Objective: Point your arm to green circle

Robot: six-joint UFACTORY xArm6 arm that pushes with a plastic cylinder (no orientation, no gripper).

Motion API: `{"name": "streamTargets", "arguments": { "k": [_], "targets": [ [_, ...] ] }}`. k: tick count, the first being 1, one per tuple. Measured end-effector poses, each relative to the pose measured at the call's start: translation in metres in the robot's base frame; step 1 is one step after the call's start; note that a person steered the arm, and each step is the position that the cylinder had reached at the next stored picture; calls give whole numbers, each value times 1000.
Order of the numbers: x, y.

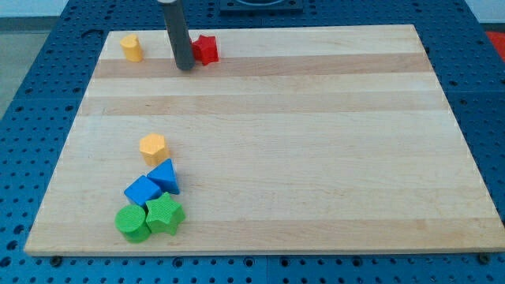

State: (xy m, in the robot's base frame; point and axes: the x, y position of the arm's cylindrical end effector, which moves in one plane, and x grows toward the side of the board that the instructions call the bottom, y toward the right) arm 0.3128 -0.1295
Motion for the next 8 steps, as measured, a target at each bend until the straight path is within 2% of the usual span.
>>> {"name": "streamTargets", "arguments": {
  "k": [1, 3, 6, 7, 8],
  "targets": [
    [77, 37],
    [130, 31],
    [155, 16],
    [104, -3],
    [81, -45]
  ]
}}
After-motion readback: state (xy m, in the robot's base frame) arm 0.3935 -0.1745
